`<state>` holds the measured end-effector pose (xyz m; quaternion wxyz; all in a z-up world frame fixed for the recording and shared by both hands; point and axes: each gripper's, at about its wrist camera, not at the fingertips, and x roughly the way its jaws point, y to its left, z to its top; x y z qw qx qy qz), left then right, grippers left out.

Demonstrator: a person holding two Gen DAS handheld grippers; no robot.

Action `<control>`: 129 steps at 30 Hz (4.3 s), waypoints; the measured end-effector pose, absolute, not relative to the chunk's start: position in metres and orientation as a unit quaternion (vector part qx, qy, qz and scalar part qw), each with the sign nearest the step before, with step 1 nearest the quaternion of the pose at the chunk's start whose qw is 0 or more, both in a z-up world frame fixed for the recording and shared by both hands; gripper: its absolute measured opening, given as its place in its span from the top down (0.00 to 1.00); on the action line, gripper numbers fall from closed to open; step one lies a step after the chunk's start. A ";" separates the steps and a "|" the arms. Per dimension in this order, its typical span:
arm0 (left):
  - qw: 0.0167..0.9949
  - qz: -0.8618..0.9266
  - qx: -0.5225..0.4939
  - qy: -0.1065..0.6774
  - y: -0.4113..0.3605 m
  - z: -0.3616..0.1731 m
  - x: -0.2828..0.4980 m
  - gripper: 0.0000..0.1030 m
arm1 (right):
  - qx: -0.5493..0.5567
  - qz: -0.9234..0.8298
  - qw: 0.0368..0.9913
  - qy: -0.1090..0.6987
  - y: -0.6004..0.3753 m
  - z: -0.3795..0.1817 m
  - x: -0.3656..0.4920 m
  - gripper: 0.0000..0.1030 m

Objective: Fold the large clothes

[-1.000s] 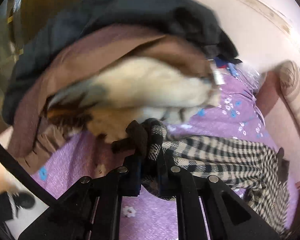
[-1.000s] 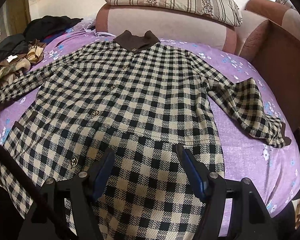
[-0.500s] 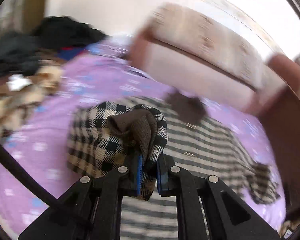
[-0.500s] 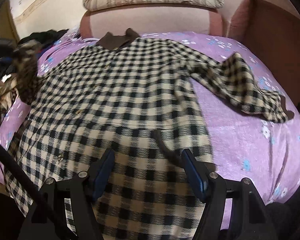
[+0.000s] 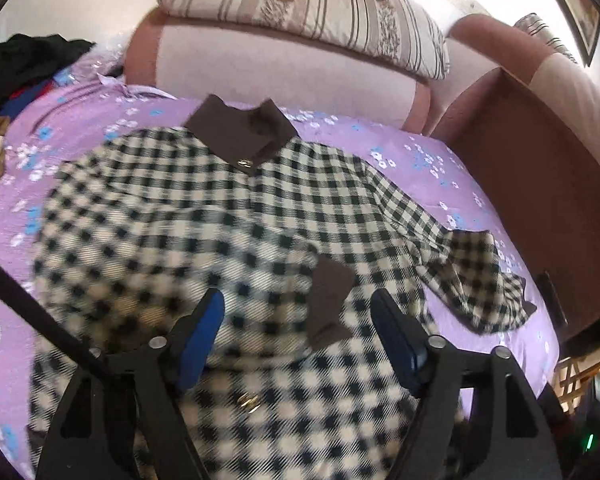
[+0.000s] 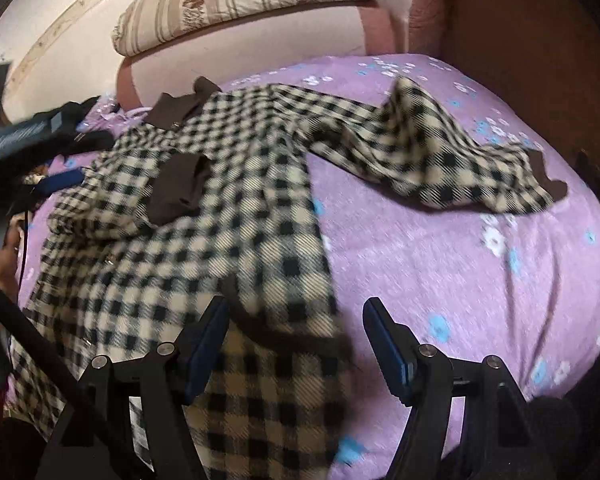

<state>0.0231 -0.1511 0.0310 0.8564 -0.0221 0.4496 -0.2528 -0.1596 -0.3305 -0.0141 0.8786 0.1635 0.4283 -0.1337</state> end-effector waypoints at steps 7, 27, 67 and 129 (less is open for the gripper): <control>0.883 -0.175 -0.011 0.435 -0.072 0.036 -0.018 0.23 | 0.172 -0.043 0.897 0.405 -0.314 -0.007 -0.096 0.25; 0.894 -0.085 -0.009 0.440 -0.016 0.011 -0.041 0.23 | 0.162 0.018 0.903 0.397 -0.319 0.007 0.038 0.96; 0.880 -0.069 -0.008 0.471 -0.046 0.015 0.047 0.20 | 0.221 -0.121 0.898 0.359 -0.415 0.007 -0.070 0.46; 0.884 -0.017 -0.106 0.455 0.058 0.014 -0.056 0.20 | 0.041 0.088 0.901 0.423 -0.166 0.001 0.094 0.91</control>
